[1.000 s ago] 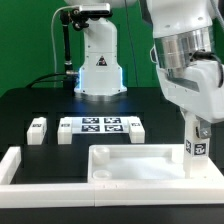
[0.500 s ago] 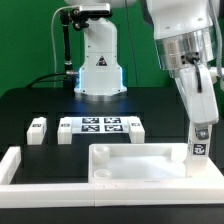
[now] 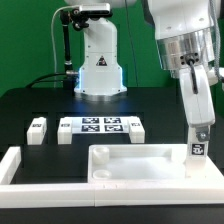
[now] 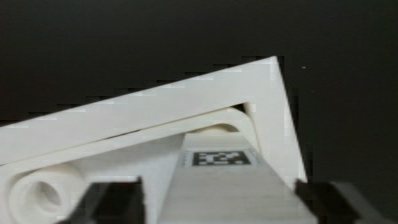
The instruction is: Assemble desk
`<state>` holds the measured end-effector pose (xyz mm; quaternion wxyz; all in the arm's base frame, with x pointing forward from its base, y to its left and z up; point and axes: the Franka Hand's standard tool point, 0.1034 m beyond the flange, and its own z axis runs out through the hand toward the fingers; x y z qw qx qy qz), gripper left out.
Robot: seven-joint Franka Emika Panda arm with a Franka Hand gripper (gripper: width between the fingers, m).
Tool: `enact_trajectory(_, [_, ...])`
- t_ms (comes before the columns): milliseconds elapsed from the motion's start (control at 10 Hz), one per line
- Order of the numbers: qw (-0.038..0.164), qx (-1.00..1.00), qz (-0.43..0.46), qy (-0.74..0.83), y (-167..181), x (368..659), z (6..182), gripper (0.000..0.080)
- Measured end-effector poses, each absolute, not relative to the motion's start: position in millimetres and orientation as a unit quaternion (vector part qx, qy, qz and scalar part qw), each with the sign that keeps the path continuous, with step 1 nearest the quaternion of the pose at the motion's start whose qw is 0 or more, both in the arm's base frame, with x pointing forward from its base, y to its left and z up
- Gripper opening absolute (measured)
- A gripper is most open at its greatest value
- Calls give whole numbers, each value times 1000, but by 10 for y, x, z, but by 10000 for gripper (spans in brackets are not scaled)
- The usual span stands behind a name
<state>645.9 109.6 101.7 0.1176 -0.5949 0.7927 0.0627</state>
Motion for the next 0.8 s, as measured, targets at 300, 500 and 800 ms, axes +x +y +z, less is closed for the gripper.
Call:
enact_trajectory(300, [118, -597, 63, 791, 1107, 6458, 1019, 642])
enact_trajectory(500, [129, -624, 59, 769, 1179, 6453, 1285, 648])
enact_trajectory(800, [130, -628, 59, 765, 1180, 6400, 1332, 649])
